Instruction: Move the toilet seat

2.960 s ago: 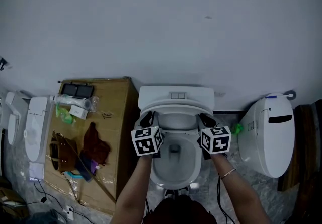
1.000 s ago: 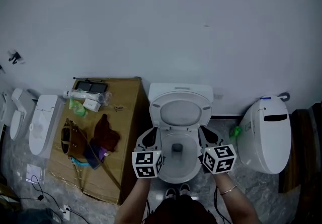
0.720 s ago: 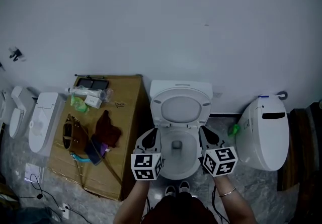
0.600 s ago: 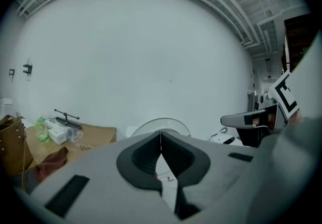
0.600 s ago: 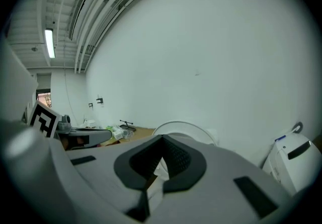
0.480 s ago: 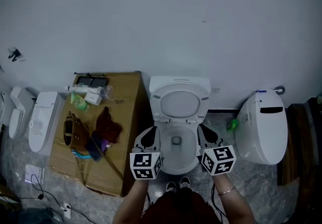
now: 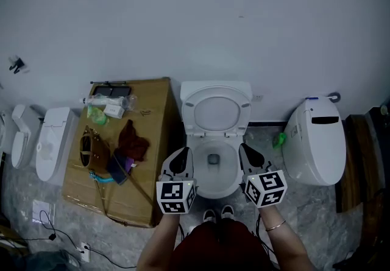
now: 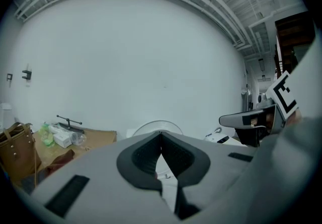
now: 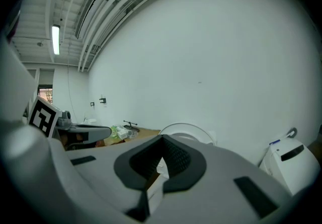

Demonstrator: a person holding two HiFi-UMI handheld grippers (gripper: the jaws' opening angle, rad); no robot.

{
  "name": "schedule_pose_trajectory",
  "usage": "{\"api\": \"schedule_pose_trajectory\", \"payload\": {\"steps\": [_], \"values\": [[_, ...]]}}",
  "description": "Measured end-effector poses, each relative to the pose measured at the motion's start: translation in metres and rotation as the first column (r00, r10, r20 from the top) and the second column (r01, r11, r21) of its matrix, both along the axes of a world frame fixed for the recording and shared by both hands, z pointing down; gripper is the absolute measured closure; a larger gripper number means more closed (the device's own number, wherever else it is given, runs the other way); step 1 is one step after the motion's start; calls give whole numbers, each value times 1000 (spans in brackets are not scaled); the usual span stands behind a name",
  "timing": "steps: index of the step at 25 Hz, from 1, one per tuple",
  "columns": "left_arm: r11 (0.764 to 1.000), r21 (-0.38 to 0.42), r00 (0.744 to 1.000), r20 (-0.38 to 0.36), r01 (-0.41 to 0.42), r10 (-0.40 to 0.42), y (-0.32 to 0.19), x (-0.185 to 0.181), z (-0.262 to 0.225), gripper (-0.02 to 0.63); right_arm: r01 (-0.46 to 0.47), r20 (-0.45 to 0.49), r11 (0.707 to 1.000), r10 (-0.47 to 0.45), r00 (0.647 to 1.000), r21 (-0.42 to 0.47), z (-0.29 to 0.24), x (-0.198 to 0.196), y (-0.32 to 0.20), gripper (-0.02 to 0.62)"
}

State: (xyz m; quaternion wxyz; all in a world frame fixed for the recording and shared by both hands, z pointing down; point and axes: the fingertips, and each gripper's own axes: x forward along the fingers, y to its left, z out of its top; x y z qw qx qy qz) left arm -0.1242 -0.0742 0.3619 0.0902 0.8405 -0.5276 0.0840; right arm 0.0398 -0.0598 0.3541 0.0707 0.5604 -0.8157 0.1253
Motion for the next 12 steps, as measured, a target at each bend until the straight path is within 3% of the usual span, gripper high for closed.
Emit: {"api": "schedule_pose_trajectory", "payload": {"steps": [12], "values": [[1000, 24, 1000, 17, -10, 9, 32, 7, -10, 578, 0, 30, 1000, 0, 1000, -18, 5, 4, 40, 580]]}}
